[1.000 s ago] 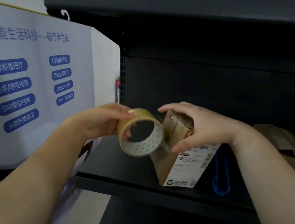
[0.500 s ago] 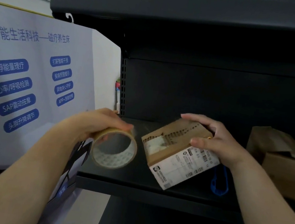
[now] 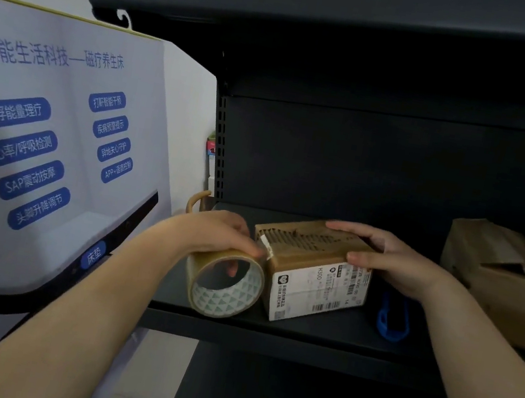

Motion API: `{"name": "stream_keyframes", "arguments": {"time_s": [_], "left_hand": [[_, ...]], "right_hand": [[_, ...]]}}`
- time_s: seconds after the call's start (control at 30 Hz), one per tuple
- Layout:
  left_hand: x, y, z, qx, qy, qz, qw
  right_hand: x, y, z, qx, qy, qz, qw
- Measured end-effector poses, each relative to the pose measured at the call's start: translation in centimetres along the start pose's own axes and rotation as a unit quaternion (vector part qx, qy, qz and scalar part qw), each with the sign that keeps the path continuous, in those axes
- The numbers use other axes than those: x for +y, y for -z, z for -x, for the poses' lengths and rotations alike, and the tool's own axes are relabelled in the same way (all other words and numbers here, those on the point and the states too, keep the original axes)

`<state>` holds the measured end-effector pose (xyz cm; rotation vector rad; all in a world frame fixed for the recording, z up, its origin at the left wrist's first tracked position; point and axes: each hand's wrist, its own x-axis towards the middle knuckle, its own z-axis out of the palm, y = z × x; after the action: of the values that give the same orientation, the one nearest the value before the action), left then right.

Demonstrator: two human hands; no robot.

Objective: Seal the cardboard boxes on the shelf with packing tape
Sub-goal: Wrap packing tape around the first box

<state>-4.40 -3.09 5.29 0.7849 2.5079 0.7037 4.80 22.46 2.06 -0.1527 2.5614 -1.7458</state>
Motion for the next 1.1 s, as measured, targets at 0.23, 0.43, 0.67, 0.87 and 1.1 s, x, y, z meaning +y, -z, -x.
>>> {"name": "stream_keyframes", "arguments": {"time_s": [0.23,0.43,0.67,0.87,1.1], "left_hand": [[-0.1,-1.4,0.1,0.053,-0.025,0.061,0.996],[-0.4,-2.1,1.2,0.106,-0.053,0.124,0.985],[0.0,-3.4,1.5,0.032,-0.014,0.269,0.963],[0.4,-4.2,-0.3,0.096,-0.032,0.243,0.965],[-0.3,-6.4,0.2,0.133,-0.068,0.38,0.913]], "right_hand": [[-5.6,-3.8,-1.4,0.085,-0.096,0.405,0.905],[-4.4,-6.8,-4.7,0.076,-0.188,0.527,0.826],[-4.3,-3.3,-6.3,-0.015,-0.096,0.478,0.873],[-4.9,-3.1,-6.9,0.088,-0.085,0.479,0.869],[-3.6,-2.5,-6.8,0.106,-0.05,0.355,0.927]]}}
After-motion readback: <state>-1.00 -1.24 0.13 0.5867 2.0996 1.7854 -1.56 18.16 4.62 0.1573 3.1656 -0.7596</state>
